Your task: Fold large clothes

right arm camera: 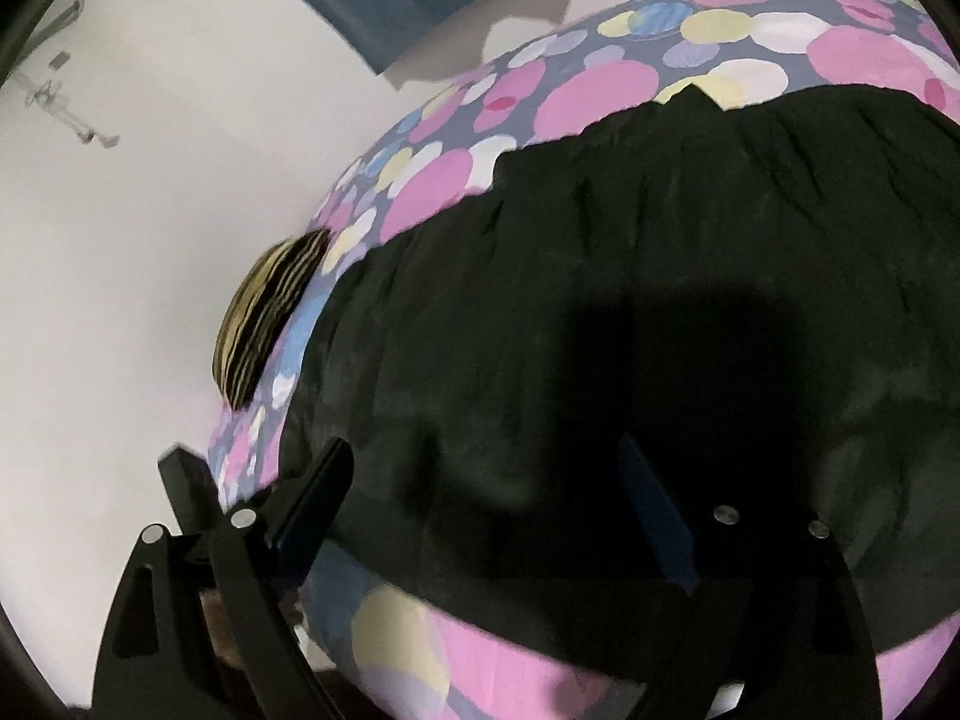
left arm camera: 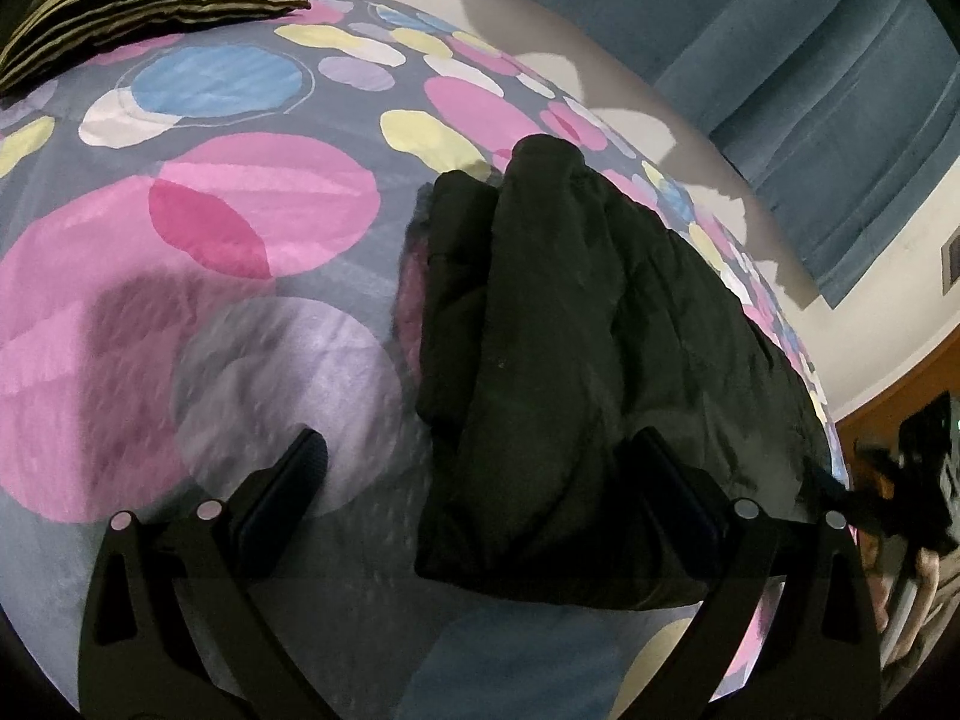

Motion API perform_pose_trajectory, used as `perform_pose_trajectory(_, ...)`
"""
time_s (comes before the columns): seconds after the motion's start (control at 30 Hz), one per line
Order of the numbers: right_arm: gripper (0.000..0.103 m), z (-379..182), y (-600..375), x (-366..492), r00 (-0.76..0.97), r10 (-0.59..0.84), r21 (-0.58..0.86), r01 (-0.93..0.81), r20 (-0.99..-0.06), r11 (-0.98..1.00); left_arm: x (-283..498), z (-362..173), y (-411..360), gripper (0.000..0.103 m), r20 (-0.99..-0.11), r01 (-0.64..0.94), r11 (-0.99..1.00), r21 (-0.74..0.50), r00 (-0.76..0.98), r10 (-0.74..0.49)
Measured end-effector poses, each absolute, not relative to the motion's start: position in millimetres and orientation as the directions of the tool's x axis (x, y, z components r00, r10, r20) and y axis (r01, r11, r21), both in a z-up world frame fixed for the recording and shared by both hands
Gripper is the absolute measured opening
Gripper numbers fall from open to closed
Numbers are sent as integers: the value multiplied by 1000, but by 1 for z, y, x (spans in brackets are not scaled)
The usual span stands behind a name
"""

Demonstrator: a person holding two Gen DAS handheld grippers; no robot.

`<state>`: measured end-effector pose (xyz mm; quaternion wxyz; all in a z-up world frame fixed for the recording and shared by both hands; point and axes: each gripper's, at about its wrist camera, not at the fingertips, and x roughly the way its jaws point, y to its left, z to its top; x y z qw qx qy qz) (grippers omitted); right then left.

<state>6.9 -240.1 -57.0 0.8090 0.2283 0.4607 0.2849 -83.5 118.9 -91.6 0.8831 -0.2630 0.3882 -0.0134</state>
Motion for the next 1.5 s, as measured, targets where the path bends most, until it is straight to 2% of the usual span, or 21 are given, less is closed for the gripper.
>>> perform_pose_trajectory(0.17, 89, -85, -230, 7, 345, 667, 611, -269, -661, 745, -84, -91, 124, 101, -672, -172, 849, -499, 696, -254)
perform_pose_trajectory(0.27, 89, -95, -236, 14, 333, 703, 662, -247, -628, 708, -89, -81, 131, 101, -641, -185, 835, -518, 731, -236)
perform_pose_trajectory(0.4, 89, -98, -240, 18, 314, 737, 697, -250, -599, 672, -85, -59, 132, 101, -607, -111, 870, -481, 758, -239)
perform_pose_trajectory(0.5, 89, -99, -240, 18, 315, 741, 698, -256, -593, 668, -66, -66, 142, 101, -600, -71, 819, -570, 716, -356)
perform_pose_trajectory(0.6, 89, -99, -239, 18, 317, 744, 699, -263, -589, 665, -49, -81, 150, 101, -597, -77, 771, -632, 682, -422)
perform_pose_trajectory(0.77, 89, -100, -239, 17, 316, 749, 702, -269, -582, 659, -14, -98, 158, 101, -547, -50, 670, -741, 623, -559)
perform_pose_trajectory(0.83, 89, -100, -239, 17, 315, 750, 704, -269, -581, 658, 1, -104, 154, 101, -562, -20, 670, -742, 562, -607)
perform_pose_trajectory(0.9, 89, -100, -239, 17, 316, 750, 704, -269, -581, 658, 11, -104, 146, 101, -616, 12, 726, -687, 521, -591)
perform_pose_trajectory(1.0, 89, -100, -239, 18, 317, 750, 703, -269, -581, 658, 15, -101, 138, 100, -642, 35, 759, -650, 508, -574)
perform_pose_trajectory(1.03, 89, -100, -238, 18, 316, 750, 703, -269, -581, 658, 15, -101, 138, 94, -636, 29, 753, -657, 516, -575)
perform_pose_trajectory(1.07, 89, -100, -238, 18, 316, 750, 704, -268, -581, 658, 16, -101, 137, 81, -629, 29, 744, -668, 513, -584)
perform_pose_trajectory(1.1, 89, -100, -238, 18, 316, 749, 703, -267, -582, 659, 18, -102, 136, 60, -620, 32, 726, -687, 495, -608)
perform_pose_trajectory(1.17, 89, -100, -237, 19, 313, 746, 699, -267, -588, 664, 21, -104, 134, 51, -614, 22, 713, -701, 489, -619)
perform_pose_trajectory(1.23, 89, -99, -236, 19, 310, 744, 696, -268, -593, 666, 22, -96, 133, 32, -613, 49, 723, -689, 493, -617)
perform_pose_trajectory(1.33, 89, -101, -236, 21, 300, 745, 697, -269, -596, 665, 20, -72, 127, 25, -609, 94, 742, -664, 507, -609)
perform_pose_trajectory(1.5, 89, -103, -234, 23, 296, 740, 688, -274, -604, 672, 20, -30, 105, 23, -615, 159, 779, -607, 527, -587)
